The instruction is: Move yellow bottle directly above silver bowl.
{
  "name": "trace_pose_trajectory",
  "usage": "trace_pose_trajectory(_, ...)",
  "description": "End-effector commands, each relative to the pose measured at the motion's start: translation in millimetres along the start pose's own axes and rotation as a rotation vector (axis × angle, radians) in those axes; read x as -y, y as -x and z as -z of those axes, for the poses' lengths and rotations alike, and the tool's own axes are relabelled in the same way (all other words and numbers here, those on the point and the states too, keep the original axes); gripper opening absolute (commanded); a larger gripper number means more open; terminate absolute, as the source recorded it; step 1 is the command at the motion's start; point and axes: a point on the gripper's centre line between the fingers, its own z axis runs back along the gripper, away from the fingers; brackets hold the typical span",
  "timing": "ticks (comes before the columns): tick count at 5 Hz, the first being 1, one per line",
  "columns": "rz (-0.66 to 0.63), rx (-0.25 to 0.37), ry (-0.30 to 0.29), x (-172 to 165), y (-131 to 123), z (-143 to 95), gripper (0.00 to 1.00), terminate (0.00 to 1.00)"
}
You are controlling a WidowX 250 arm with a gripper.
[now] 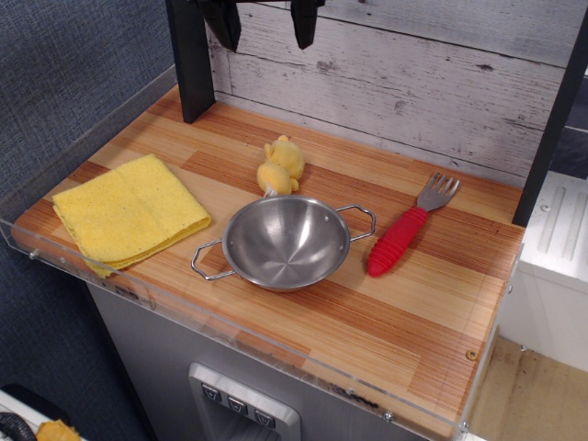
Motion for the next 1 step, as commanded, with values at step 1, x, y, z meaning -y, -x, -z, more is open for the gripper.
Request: trace_pose_trajectory(1, -0.003, 0.048, 0.004, -0.9, 5.3, -18.9, 1.00, 1.00)
